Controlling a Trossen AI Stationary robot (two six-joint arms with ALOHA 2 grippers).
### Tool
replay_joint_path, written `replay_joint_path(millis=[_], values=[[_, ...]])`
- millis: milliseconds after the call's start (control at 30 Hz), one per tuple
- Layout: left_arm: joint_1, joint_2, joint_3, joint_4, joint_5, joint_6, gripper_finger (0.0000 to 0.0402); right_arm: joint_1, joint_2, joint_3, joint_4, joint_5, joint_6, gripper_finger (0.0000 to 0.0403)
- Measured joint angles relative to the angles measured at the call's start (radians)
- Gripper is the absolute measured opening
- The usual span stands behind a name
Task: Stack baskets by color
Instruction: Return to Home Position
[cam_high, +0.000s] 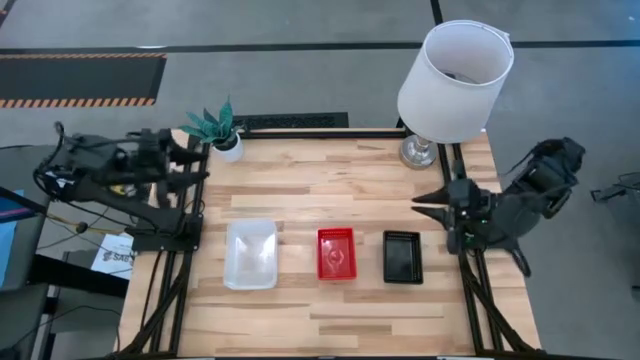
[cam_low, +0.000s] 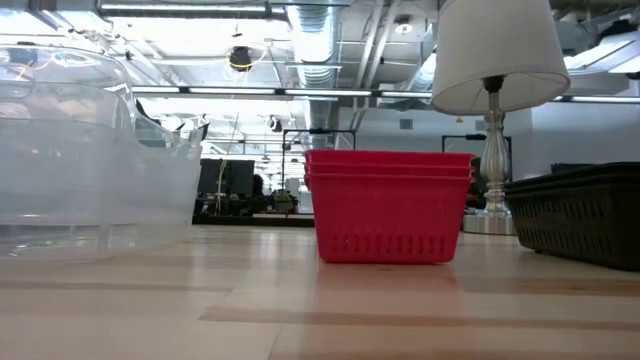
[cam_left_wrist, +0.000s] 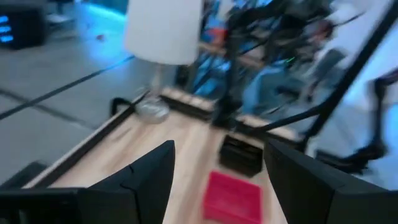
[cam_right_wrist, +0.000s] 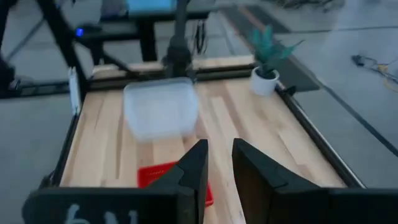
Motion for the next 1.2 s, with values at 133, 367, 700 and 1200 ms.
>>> replay_joint_path(millis=[133,367,700,1200], values=[[-0.009,-0.198,-0.219,0.152,0.078,-0.006,0.0234,0.085,-0.185,-0.259,0.139,0.119,0.074,0.0095],[-0.009,-0.457,-0.537,0.335,0.180,0.007,0.0234,0.155,-0.399,-0.641,0.409,0.290,0.092,0.0095],[-0.008,-0.624,-0.755,0.411,0.180,0.032,0.0234,0.220,-0.635,-0.991,1.223,0.073,-0.422,0.0095],[-0.008,-0.651,-0.818,0.436,0.109,0.115,0.0234,-0.121,-0.893,-1.262,1.351,-0.183,-0.513,0.0095]])
